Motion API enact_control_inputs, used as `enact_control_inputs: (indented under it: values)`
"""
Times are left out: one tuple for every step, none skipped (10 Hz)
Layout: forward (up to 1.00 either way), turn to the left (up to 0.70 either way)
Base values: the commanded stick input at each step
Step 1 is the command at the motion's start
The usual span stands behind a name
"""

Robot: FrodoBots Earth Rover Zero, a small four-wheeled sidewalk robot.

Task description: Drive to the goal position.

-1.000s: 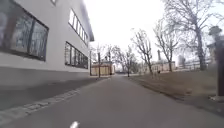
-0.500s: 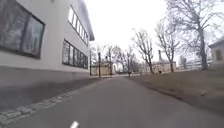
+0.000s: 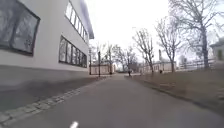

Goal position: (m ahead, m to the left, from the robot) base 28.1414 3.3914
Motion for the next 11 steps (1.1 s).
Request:
enact_control_inputs:
  values:
    - [1.0, 0.0]
    - [1.0, 0.0]
    - [1.0, 0.0]
    - [1.0, 0.0]
    - [1.0, 0.0]
    - [1.0, 0.0]
    - [1.0, 0.0]
    - [1.0, 0.0]
    - [1.0, 0.0]
    - [1.0, 0.0]
    - [1.0, 0.0]
